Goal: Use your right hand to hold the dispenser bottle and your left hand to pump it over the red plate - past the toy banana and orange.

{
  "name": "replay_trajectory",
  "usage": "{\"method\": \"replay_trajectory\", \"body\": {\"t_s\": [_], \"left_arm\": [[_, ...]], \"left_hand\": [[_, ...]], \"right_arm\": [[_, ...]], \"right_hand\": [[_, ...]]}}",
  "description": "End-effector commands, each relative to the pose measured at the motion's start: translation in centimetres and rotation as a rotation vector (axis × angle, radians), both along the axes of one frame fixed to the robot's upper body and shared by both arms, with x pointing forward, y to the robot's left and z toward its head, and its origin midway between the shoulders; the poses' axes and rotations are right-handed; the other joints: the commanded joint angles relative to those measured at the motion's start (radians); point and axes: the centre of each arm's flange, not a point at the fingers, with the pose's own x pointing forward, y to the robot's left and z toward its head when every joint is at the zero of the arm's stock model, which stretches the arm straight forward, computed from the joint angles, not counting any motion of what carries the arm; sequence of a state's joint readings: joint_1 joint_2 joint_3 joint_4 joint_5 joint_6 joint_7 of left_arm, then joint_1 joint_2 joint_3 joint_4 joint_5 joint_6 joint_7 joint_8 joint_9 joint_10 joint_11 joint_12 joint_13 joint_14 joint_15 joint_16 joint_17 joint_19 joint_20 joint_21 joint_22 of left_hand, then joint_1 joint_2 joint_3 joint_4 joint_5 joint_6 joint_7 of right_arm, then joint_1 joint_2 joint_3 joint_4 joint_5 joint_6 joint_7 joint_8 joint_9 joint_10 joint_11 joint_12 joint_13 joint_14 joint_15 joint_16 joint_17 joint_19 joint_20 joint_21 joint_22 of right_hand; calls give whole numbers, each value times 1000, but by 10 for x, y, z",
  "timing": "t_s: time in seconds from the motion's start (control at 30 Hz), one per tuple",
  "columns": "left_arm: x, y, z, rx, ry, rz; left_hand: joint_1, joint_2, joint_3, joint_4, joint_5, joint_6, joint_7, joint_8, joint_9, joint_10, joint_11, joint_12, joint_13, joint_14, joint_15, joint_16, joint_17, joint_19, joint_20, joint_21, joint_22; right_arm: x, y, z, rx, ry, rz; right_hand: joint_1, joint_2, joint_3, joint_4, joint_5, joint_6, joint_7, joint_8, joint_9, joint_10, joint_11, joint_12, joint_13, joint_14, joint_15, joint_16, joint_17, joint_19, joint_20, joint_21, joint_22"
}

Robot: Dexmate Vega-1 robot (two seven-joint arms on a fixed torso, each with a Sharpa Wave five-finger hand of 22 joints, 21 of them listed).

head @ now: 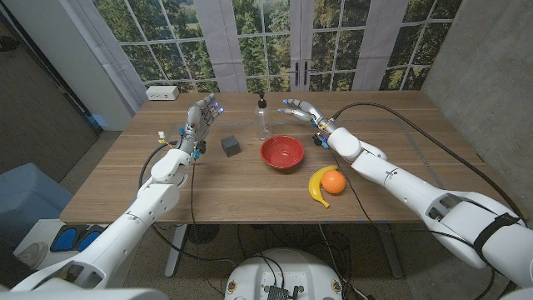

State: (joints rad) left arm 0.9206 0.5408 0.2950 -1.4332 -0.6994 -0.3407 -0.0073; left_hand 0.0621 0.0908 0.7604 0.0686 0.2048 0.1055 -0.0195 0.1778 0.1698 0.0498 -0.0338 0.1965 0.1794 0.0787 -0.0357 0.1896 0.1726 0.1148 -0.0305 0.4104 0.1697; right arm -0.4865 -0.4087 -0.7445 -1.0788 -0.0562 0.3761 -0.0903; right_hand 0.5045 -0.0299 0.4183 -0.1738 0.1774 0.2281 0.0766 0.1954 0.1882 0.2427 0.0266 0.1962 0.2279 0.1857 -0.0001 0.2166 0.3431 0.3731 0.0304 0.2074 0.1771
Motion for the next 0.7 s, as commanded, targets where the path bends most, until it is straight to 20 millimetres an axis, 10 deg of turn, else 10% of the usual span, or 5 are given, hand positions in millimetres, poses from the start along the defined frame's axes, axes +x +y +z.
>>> {"method": "replay_trajectory", "body": {"t_s": [0.03, 0.7], "left_arm": [[-3, 3, -1, -5, -1, 8], [-6, 8, -4, -12, 0, 16]], "left_hand": [[-12, 60, 8, -2, -3, 8, 1, 6, 6, 7, -2, 0, 1, 12, -22, -4, 3, 12, 1, -4, 3], [-14, 60, 10, -2, -3, 9, 2, 6, 6, 8, -2, -1, 1, 13, -23, -5, 3, 16, 0, -10, 3]], "right_arm": [[3, 10, 2, -12, -7, 16], [7, 23, 0, -28, -8, 23]], "right_hand": [[11, -4, -4, 0, 0, -1, -3, 6, 5, -3, -1, 5, -1, 1, 0, 3, 3, 6, 3, -3, 1], [7, -16, -14, 8, 1, 3, -9, 7, 5, -3, -6, 6, -1, -3, -4, 3, 1, 3, 3, -4, 1]]}}
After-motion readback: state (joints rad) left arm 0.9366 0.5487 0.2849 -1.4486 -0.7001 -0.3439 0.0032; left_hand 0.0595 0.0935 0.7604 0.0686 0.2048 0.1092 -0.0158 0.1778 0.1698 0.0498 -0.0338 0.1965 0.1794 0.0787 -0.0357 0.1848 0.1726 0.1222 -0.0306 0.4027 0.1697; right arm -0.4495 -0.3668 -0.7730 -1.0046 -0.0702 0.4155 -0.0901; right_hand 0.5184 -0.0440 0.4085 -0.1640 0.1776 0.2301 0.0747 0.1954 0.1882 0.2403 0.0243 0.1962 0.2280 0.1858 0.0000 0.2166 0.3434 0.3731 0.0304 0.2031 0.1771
